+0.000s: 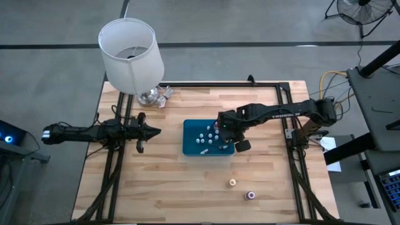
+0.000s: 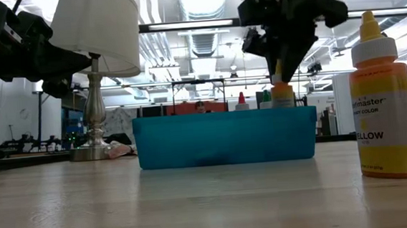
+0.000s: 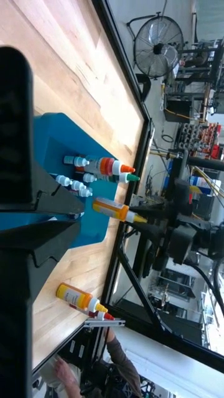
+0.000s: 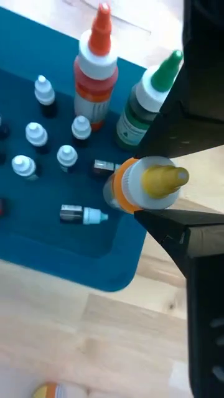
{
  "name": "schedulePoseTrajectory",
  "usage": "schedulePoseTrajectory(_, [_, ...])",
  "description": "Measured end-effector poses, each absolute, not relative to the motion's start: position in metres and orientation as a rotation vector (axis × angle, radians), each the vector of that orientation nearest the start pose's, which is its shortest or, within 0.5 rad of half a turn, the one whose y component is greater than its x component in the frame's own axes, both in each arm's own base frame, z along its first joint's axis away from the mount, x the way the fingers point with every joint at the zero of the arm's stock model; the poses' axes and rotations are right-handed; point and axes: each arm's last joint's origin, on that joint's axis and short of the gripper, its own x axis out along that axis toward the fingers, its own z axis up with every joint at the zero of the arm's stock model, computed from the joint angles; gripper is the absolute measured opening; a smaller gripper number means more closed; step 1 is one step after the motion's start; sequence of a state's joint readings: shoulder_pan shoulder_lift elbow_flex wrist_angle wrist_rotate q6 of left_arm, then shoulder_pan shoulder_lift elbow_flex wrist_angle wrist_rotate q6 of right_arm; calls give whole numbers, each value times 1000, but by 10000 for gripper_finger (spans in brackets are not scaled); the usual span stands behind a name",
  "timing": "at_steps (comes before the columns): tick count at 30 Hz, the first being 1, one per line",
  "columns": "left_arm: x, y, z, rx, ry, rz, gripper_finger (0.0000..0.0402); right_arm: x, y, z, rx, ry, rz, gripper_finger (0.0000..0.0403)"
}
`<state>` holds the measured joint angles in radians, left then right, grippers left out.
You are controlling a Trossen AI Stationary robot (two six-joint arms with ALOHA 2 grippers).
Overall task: Pick & Place food coloring
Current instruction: Put the right large yellow bottle into the blue bin
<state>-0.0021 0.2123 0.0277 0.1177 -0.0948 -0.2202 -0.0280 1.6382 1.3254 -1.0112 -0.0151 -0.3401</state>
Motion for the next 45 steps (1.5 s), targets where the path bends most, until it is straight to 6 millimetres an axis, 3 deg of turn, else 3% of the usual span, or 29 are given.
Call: schedulePoseTrajectory(45, [110,2,167,-217,56,100,2,322,-12,221,-250,1319,272,104])
